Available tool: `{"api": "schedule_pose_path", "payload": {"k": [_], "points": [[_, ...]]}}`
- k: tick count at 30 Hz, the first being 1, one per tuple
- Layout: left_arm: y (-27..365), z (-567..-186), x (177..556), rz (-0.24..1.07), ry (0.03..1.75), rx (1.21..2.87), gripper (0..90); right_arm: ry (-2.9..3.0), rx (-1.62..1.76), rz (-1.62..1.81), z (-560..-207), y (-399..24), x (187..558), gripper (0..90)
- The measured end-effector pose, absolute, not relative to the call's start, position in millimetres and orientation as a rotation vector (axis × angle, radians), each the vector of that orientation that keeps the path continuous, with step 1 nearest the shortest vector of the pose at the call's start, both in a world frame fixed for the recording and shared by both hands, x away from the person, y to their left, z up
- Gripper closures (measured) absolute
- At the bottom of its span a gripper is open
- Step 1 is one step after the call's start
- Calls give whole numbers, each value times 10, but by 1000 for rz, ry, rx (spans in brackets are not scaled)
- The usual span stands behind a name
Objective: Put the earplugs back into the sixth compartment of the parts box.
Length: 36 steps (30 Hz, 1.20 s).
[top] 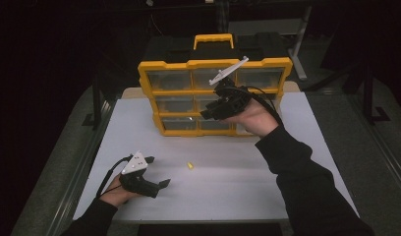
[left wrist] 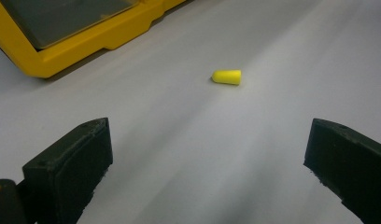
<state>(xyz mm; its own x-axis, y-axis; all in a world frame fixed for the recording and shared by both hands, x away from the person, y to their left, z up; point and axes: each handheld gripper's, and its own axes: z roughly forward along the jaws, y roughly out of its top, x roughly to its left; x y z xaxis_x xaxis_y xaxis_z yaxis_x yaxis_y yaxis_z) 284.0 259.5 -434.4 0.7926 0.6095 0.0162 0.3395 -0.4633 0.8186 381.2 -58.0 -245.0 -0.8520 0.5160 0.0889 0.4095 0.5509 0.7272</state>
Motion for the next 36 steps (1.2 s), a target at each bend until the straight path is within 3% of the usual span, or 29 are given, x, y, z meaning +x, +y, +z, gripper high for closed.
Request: {"api": "schedule_pose_path", "payload": {"k": [11,18,26,36], "points": [[2596,-4340,2837,387,701,2093,4,2640,808,1187,-2659,-400,3785,427],[2595,-4341,2837,389,703,2088,4,2664,778,1202,-2798,-305,3760,399],[2597,-4340,2837,391,702,2090,4,2655,757,1168,-2927,-184,3711,297],[2599,-4339,2837,390,698,2089,4,2688,765,1146,-3170,-101,3697,272]]}}
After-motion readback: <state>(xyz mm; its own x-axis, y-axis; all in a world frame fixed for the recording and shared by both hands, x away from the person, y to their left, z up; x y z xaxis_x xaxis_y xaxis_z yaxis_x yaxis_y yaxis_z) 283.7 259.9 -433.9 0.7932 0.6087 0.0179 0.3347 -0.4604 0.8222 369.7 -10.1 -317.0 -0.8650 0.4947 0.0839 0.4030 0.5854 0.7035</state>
